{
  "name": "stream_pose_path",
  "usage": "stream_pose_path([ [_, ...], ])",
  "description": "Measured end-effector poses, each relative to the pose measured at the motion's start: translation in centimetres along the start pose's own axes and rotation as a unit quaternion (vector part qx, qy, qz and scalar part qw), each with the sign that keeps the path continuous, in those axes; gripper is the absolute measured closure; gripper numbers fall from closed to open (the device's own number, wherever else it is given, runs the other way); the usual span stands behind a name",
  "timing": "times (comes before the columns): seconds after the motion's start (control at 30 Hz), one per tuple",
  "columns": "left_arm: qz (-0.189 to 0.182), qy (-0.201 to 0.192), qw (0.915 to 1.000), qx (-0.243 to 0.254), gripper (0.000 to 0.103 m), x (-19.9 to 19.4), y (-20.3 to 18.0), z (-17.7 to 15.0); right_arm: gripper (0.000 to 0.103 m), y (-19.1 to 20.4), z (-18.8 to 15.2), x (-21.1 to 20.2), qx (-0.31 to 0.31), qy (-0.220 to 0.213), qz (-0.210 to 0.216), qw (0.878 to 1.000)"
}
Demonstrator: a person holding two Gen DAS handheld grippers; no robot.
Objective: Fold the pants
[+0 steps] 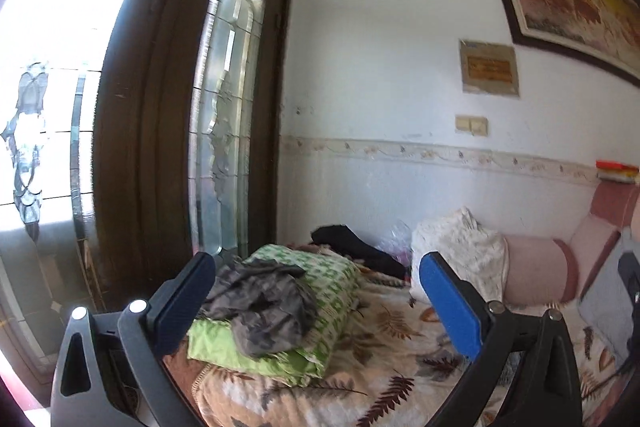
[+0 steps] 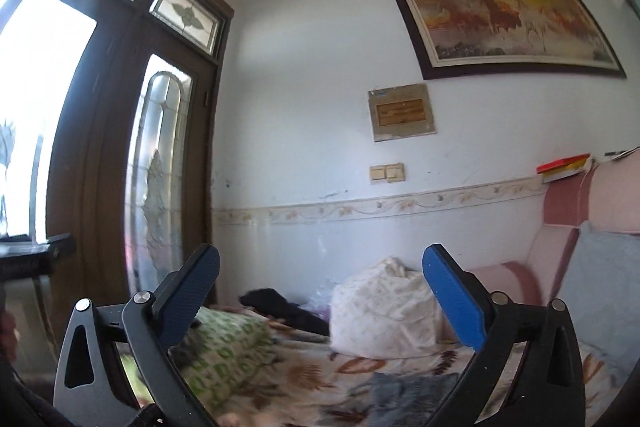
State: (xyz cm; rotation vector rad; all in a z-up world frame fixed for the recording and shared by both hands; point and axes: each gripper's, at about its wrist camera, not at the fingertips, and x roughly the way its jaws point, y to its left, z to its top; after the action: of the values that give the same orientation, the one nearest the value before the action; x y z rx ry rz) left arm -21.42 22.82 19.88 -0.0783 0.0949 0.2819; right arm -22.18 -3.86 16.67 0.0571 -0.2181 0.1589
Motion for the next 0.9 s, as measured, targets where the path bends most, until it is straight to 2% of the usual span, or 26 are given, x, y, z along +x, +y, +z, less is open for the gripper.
stream_pose_path([
  [0.1,-0.012,0.006,0.9999,0.009,0.0,1.5,-2.4,-1.1,0.0,-1.0,-2.1,-0.2,-0.004,0.02,-0.007,1.0],
  [0.23,-0.036,0.024,0.9985,0.033,0.0,3.2,-6.3,-2.6,0.0,-2.9,-4.9,0.3,-0.022,0.041,-0.043,0.998],
  [0.4,-0.065,0.05,0.9945,0.065,0.0,5.9,-11.3,-5.0,0.0,-6.7,-8.3,1.3,0.003,0.076,-0.088,0.993],
  [0.53,-0.094,0.083,0.9882,0.088,0.0,8.3,-15.4,-7.2,0.0,-9.2,-11.2,2.0,-0.002,0.098,-0.13,0.987],
  [0.77,-0.127,0.133,0.9737,0.134,0.0,11.5,-21.6,-11.3,0.0,-12.8,-15.3,3.7,0.0,0.132,-0.163,0.978],
  [0.9,-0.137,0.158,0.9673,0.144,0.0,13.4,-23.8,-13.0,0.0,-14.6,-17.4,5.1,0.0,0.154,-0.175,0.973],
])
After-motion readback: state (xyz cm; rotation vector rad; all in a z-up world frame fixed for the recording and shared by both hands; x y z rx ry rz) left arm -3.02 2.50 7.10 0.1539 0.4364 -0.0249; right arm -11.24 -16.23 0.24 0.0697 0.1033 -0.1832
